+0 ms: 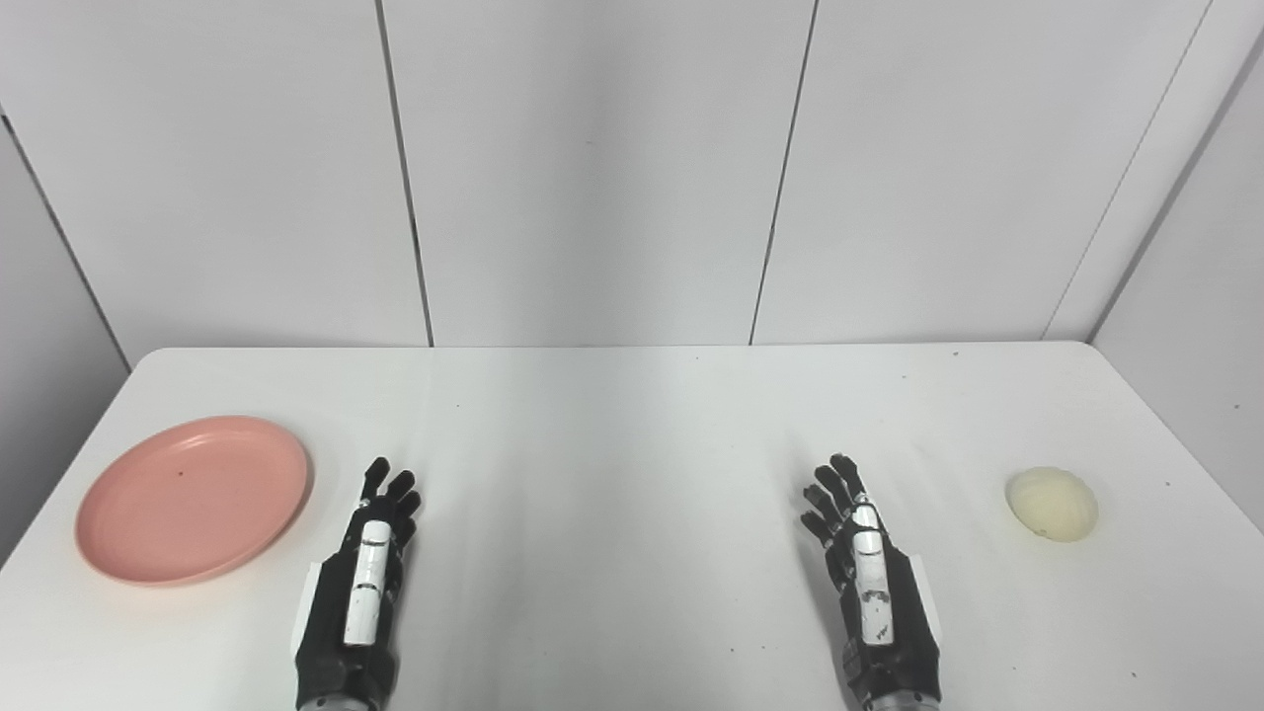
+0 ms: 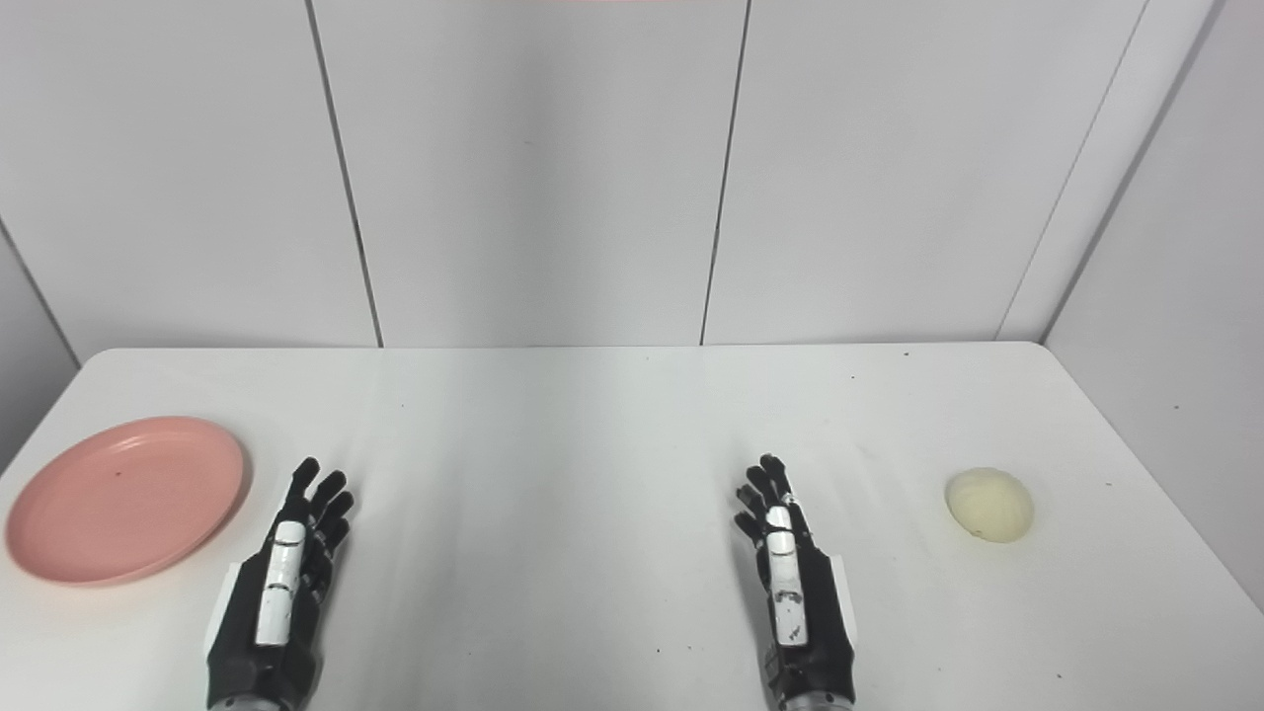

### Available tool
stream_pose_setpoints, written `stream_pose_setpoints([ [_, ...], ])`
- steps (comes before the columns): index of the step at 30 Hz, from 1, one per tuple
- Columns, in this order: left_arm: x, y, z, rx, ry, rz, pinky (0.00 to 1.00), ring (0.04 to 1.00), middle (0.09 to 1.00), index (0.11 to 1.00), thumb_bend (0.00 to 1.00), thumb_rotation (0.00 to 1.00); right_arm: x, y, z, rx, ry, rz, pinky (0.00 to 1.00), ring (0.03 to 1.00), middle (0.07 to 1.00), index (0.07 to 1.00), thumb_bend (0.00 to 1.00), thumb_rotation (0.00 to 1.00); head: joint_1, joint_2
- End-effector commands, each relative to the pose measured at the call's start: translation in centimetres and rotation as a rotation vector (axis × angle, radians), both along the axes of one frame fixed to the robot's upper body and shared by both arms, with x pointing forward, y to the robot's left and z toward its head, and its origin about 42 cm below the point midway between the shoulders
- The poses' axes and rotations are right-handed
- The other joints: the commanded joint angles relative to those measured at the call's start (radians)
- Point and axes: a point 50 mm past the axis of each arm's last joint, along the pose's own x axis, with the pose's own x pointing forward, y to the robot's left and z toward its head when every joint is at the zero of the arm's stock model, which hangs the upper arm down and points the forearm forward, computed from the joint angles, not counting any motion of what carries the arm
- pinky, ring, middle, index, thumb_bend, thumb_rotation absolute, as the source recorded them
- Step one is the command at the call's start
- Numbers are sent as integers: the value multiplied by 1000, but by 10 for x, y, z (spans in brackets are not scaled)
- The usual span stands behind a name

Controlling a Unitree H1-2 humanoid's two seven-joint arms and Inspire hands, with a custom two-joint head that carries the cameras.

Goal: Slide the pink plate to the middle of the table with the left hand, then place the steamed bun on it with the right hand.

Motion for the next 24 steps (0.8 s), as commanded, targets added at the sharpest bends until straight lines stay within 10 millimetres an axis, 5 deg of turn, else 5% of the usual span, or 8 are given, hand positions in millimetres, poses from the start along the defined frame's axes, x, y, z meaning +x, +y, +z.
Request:
stream_pose_setpoints([
  [1,4,-3,16,15,-85,-18,1000,960,955,937,670,882,-8,0,-14,22,46,5,935,934,949,960,662,979,0,2],
  [24,5,-1,14,21,-93,-19,1000,1000,1000,1000,666,888,-7,2,-15,27,57,13,902,918,937,948,659,987,-2,-3],
])
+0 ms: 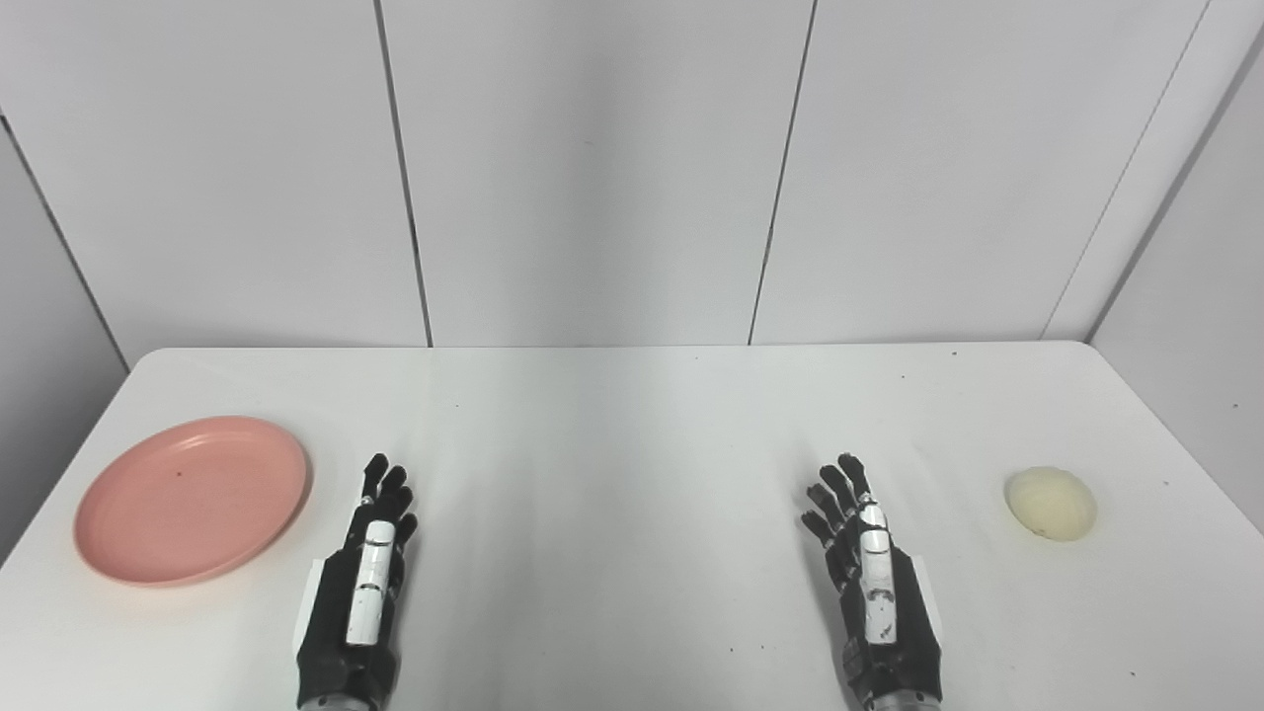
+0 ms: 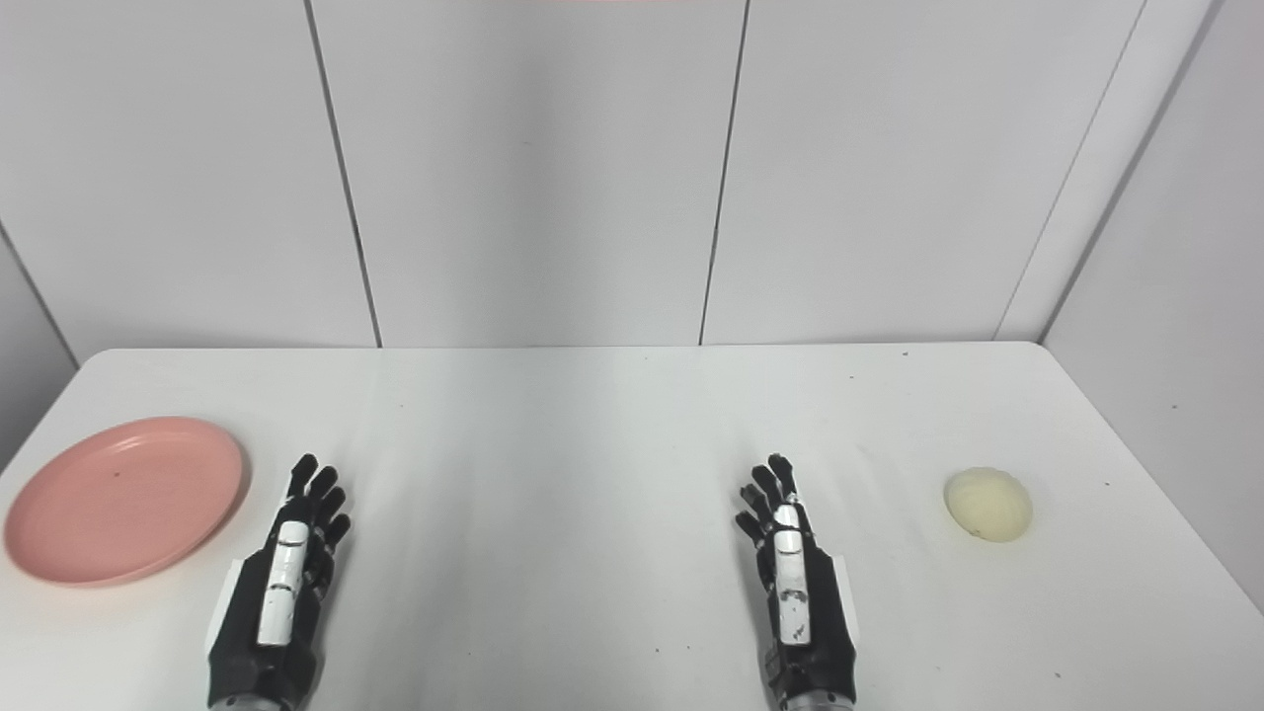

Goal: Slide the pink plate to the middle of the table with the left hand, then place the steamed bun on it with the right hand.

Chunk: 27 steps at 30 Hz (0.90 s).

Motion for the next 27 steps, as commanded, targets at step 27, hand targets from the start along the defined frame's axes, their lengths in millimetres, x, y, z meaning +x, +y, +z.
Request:
stream_pose_setpoints([
  [27,7,-53,-13,27,-66,-25,985,956,975,1000,518,921,-7,-48,-34,-3,75,55,999,965,984,999,568,1000,289,-144],
])
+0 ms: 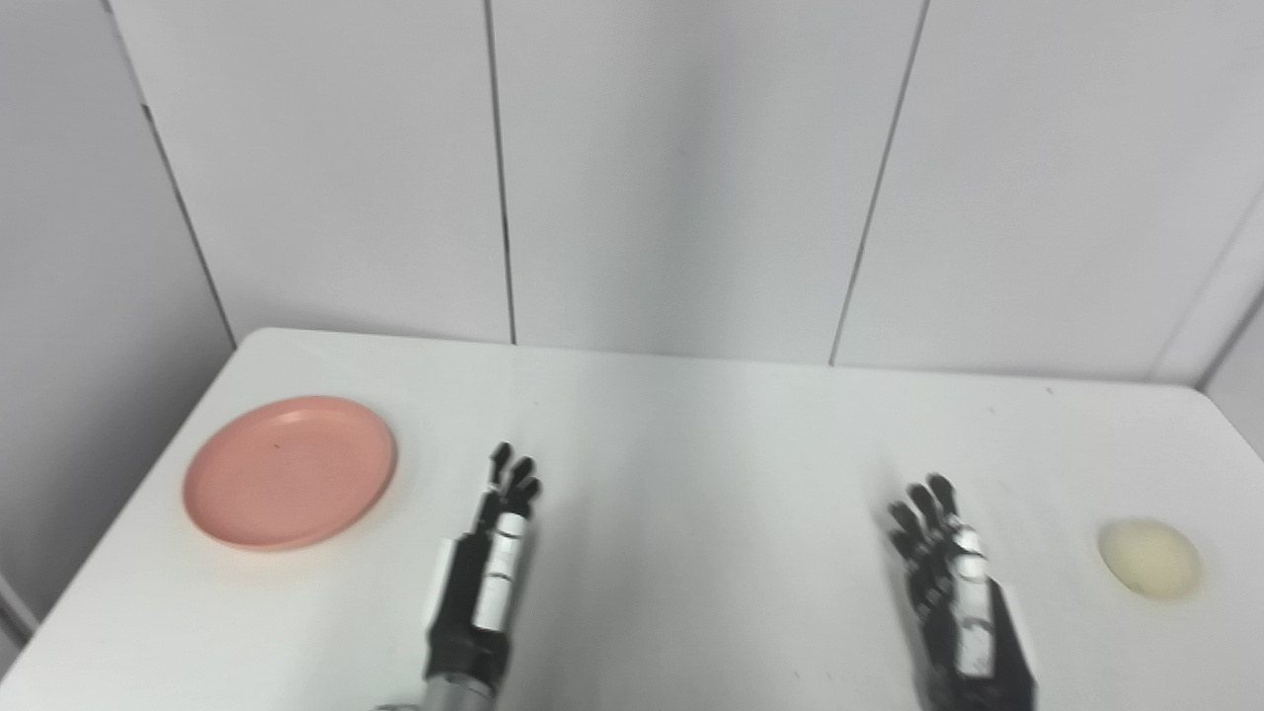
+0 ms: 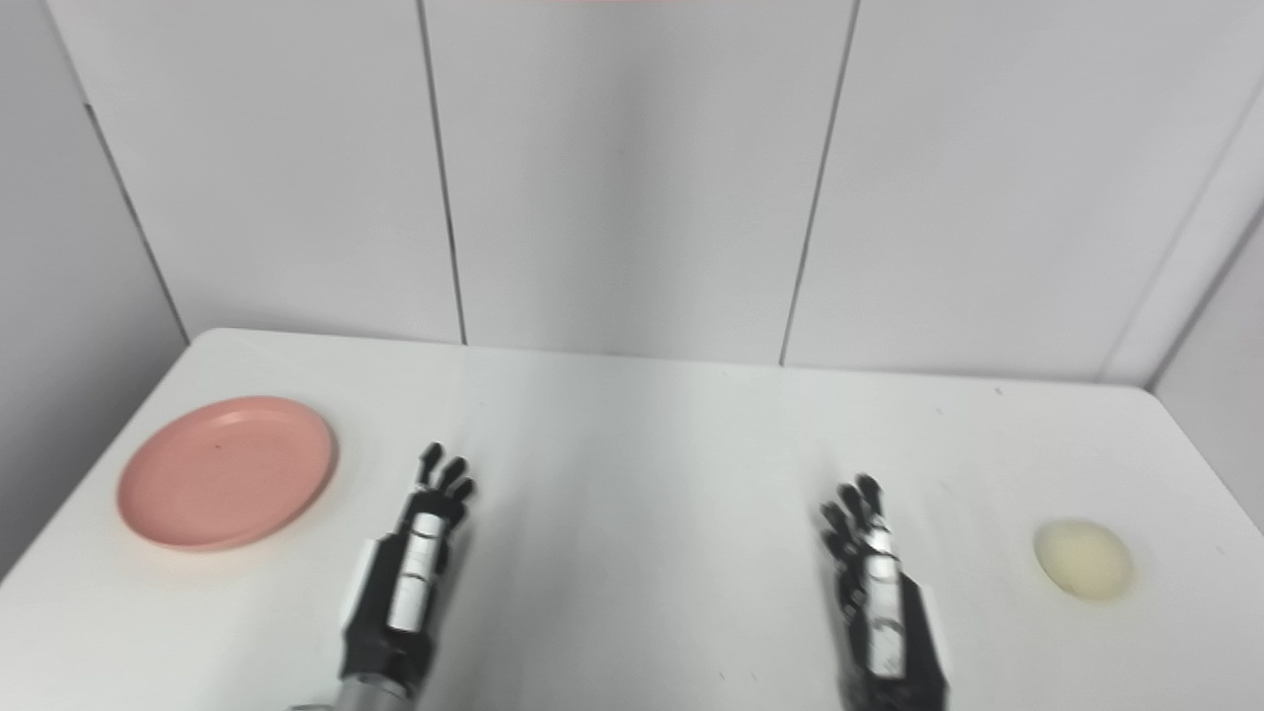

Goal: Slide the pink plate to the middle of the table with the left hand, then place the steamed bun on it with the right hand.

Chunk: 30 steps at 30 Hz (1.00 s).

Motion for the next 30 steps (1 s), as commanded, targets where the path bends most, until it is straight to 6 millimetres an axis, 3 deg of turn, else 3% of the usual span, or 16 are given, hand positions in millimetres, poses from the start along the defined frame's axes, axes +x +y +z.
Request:
stream_pose_setpoints([
  [1,-2,-6,-5,-4,-21,11,985,956,974,1000,507,921,-17,-13,-31,1,80,-23,1000,964,982,995,565,1000,2,-1],
  [20,2,-1,-5,0,-38,33,978,950,963,1000,512,936,-14,-5,-32,6,85,-30,989,952,966,968,587,1000,-25,-9],
  [24,15,1,13,-27,-72,44,958,942,945,1000,514,948,-12,-1,-32,23,82,-31,984,947,959,957,592,1000,-43,-8],
  [30,42,6,60,-23,-199,59,899,892,905,914,714,921,-14,3,-31,24,65,-43,925,905,919,926,582,1000,-58,-8],
])
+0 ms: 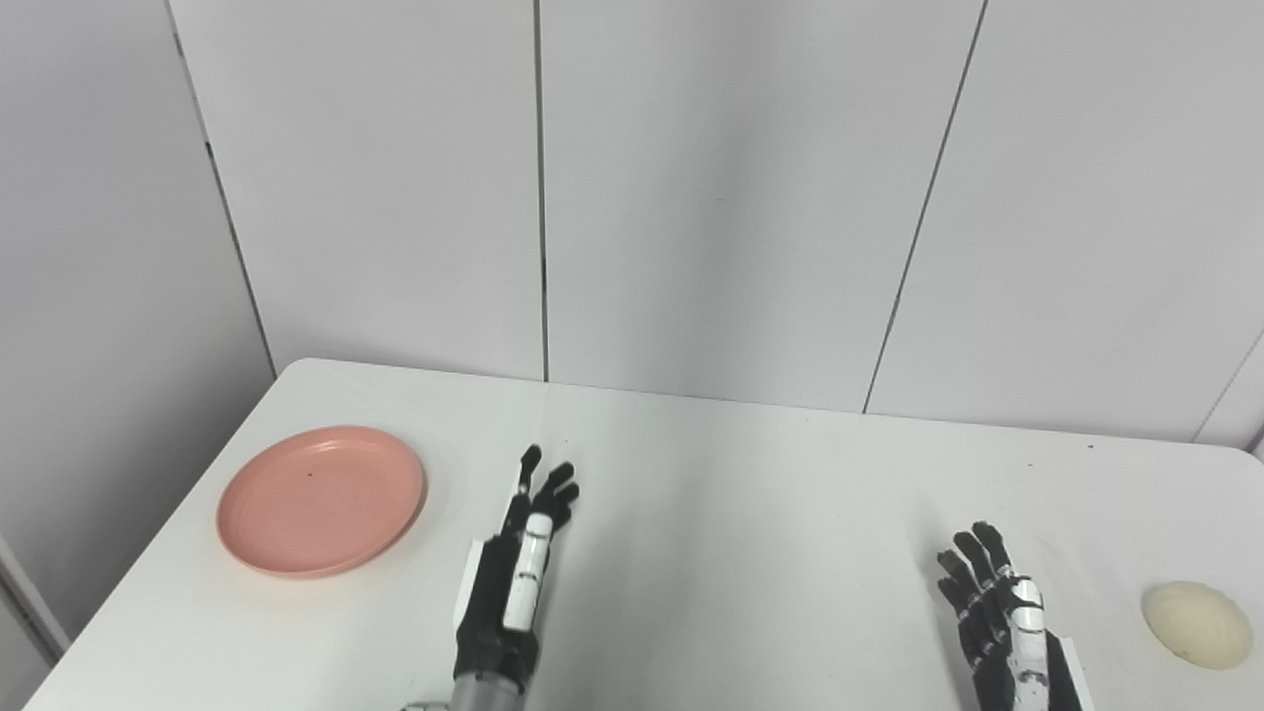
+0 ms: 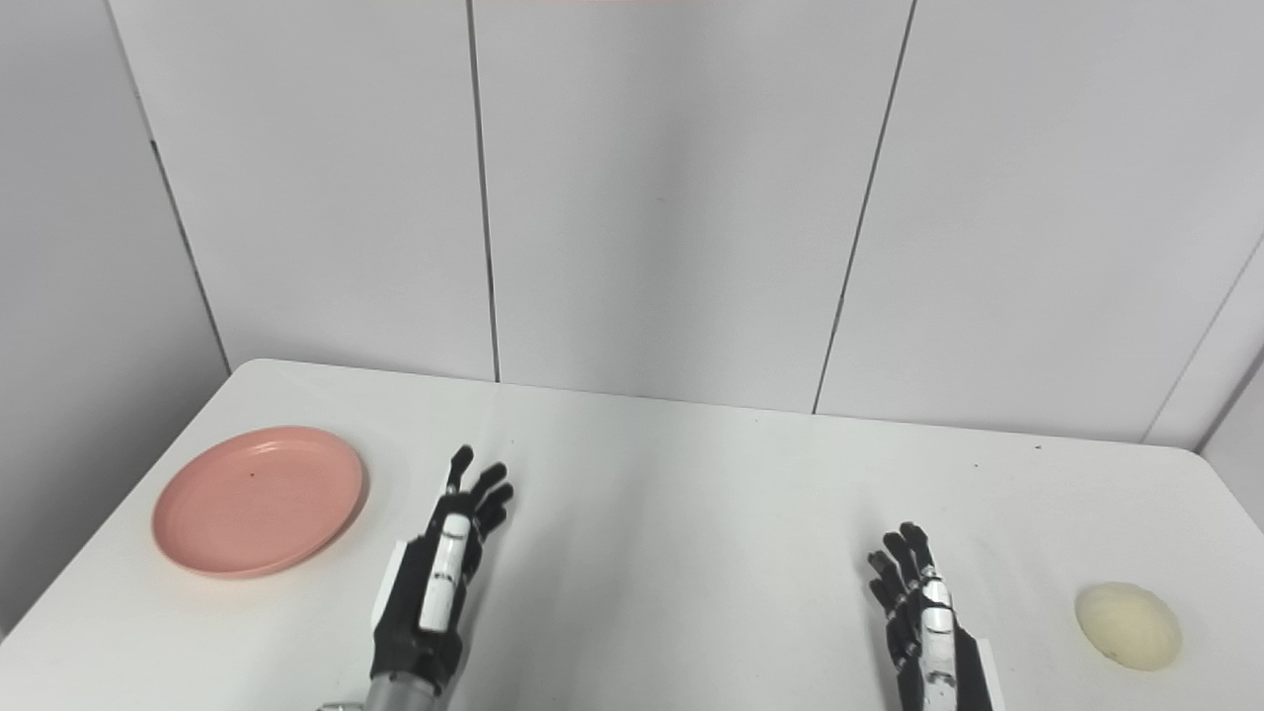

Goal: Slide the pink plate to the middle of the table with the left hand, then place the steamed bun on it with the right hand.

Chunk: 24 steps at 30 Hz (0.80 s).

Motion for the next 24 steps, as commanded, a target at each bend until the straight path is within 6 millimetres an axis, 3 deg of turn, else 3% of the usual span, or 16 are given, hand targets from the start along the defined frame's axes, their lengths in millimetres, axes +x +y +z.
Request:
stream_pose_setpoints([
  [1,19,-2,41,-15,-123,4,897,892,904,910,719,919,-18,2,-32,25,73,-24,924,904,918,926,582,1000,-2,3],
  [7,64,28,93,17,-175,-52,804,793,774,779,810,869,-21,4,-29,14,75,-30,909,892,909,911,575,1000,-9,9],
  [10,81,48,109,125,-202,-28,783,786,778,790,832,908,-22,3,-29,11,76,-30,903,887,904,909,564,1000,-11,10],
  [15,96,82,126,168,-222,17,818,806,804,807,831,903,-22,2,-28,16,76,-29,903,887,906,914,549,1000,-5,11],
  [24,108,148,137,219,-210,126,835,820,805,809,861,892,-23,1,-27,8,70,-25,910,890,906,917,538,1000,0,20],
])
